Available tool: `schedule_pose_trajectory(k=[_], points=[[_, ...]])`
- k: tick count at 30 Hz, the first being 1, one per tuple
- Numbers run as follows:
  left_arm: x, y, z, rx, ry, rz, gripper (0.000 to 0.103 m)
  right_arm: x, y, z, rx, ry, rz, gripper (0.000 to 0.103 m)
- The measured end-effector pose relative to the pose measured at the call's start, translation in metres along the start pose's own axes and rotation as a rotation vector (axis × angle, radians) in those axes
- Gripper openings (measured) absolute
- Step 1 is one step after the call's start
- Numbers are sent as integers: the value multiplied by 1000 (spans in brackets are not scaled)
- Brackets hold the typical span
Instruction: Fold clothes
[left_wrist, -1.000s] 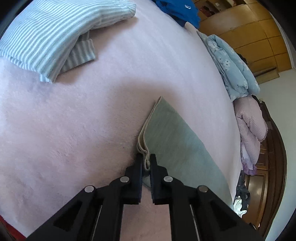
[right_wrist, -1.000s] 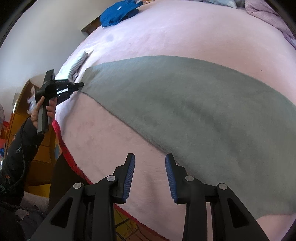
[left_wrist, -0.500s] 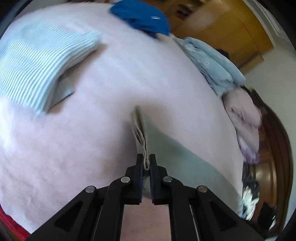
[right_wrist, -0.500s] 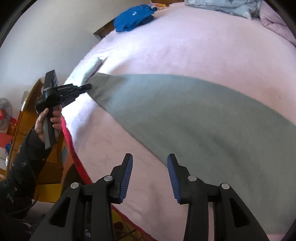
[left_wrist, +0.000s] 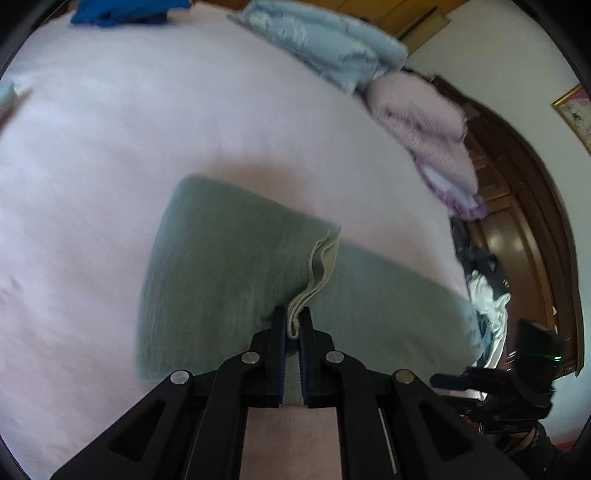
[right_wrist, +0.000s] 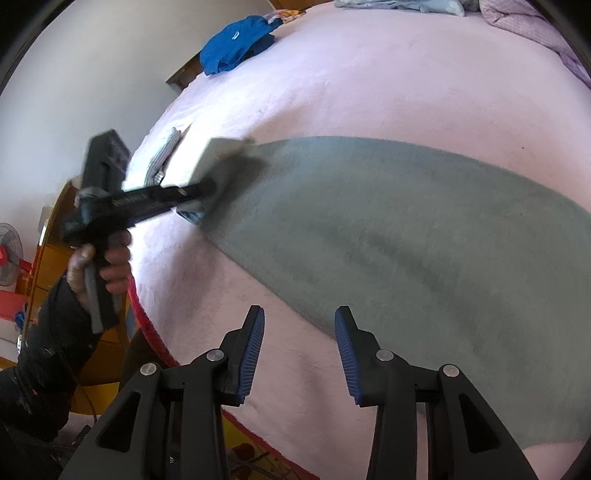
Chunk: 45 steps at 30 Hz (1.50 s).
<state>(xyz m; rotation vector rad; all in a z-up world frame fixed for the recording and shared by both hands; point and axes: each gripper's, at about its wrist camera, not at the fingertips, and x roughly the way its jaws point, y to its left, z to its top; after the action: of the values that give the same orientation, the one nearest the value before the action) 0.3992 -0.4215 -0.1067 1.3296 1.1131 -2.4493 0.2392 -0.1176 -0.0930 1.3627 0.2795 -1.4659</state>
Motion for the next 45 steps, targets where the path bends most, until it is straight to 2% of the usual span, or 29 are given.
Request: schedule_pose_trajectory(k=[4, 11, 14, 16, 18, 20, 22, 26, 28, 33, 34, 37, 40, 42, 45], points=[[8, -3, 1, -18, 9, -16, 4, 0, -2, -1, 10, -10, 5, 45], [26, 8, 0, -85, 48, -7, 5, 5, -1, 1, 26, -11, 29, 46], [17, 6, 0, -111, 46, -35, 5, 7, 2, 5, 23, -11, 40, 46], [-3, 3, 2, -109, -8, -115, 6, 8, 3, 9, 22, -12, 50, 46], [-33, 6, 0, -98, -74, -165, 11, 10, 6, 17, 33, -14, 87, 46], [-56, 14, -4, -108, -132, -159, 15, 16, 9, 30, 64, -15, 155, 48], [-67, 29, -7, -139, -153, -162, 18, 24, 14, 44, 76, -13, 193, 48], [-53, 42, -14, -220, -93, -191, 18, 42, 28, 68, 69, -19, 197, 48], [-49, 48, -14, -254, -126, -197, 18, 47, 28, 72, 92, -11, 222, 49], [-62, 70, -14, -315, -258, -99, 18, 61, 23, 90, 161, 18, 280, 49], [-64, 71, -15, -307, -256, -86, 18, 63, 26, 95, 161, 19, 289, 49], [-63, 61, -16, -256, -229, -72, 18, 71, 38, 109, 179, 2, 398, 49], [-63, 46, -19, -180, -212, -132, 18, 88, 50, 123, 194, 16, 471, 50], [-50, 45, -18, -175, -162, -77, 18, 104, 56, 133, 189, 42, 437, 50], [-21, 62, -19, -227, -51, 30, 16, 130, 60, 144, 158, 89, 315, 50]])
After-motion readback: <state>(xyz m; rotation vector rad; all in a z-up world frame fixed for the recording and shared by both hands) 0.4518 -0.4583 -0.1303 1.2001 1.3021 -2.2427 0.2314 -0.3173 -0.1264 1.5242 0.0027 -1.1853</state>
